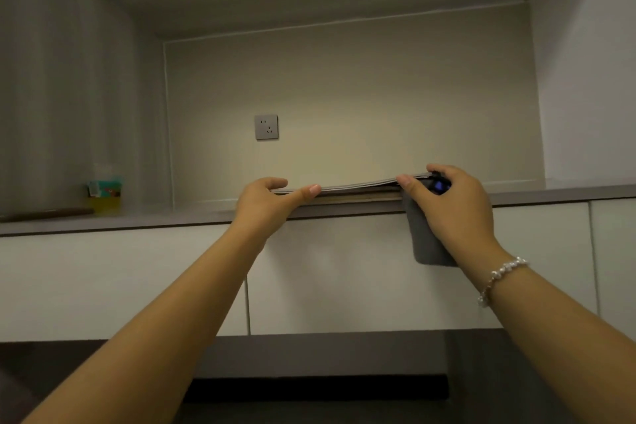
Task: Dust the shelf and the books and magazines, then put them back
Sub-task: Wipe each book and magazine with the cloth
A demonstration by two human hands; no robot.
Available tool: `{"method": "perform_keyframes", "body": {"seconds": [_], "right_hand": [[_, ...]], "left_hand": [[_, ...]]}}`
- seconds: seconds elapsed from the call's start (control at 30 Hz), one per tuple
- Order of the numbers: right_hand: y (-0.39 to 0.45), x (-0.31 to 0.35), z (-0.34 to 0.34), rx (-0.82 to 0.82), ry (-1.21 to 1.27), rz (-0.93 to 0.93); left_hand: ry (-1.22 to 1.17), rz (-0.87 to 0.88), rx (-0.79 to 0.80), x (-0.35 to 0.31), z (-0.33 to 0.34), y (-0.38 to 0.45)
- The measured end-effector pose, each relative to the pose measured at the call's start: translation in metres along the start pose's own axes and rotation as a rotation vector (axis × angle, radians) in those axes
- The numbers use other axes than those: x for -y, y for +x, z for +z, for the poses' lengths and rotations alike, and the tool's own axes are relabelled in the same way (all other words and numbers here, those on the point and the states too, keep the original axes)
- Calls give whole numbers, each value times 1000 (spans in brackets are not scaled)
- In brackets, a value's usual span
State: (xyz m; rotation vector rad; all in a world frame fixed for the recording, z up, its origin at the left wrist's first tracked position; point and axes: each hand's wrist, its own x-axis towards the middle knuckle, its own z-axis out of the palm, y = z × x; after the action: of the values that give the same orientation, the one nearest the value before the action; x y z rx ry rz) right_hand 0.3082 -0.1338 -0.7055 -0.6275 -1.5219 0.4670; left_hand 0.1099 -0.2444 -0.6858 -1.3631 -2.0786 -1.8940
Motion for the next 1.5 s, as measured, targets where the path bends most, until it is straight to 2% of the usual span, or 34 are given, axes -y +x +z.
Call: {"method": "perform_keyframes", "body": {"seconds": [0.1, 0.23, 0.37, 0.43, 0.57, 0.7, 0.97, 1.1, 1.3, 1.4, 1.5], "right_hand": [[-23, -1, 0, -20, 97, 14], [-57, -8, 8, 31, 221, 101], [-85, -21, 17, 132, 303, 247], [-99, -30, 20, 205, 314, 297], [-131, -53, 28, 327, 316, 361], [-168, -82, 36, 432, 284, 416], [-264, -143, 57, 642, 166, 569], [-309, -166, 66, 782, 171, 741], [-367, -203, 68, 1012, 82, 927], [-395, -215, 66, 1086, 47, 967], [-420, -228, 64, 1118, -37, 918]], "left_hand": [[-15, -12, -106, 8, 15, 6], [-55, 11, -213, 9, 31, 1], [-44, 143, -317, 12, 41, -30], [-104, 164, -313, 21, 46, -51], [-167, 118, -213, 56, 58, -100], [-252, -38, -91, 114, 71, -150], [-182, -323, 119, 238, 82, -241], [-95, -419, 269, 289, 84, -280], [-83, -664, 364, 346, 81, -335], [-98, -788, 410, 365, 77, -352], [39, -803, 438, 381, 76, -368]]}}
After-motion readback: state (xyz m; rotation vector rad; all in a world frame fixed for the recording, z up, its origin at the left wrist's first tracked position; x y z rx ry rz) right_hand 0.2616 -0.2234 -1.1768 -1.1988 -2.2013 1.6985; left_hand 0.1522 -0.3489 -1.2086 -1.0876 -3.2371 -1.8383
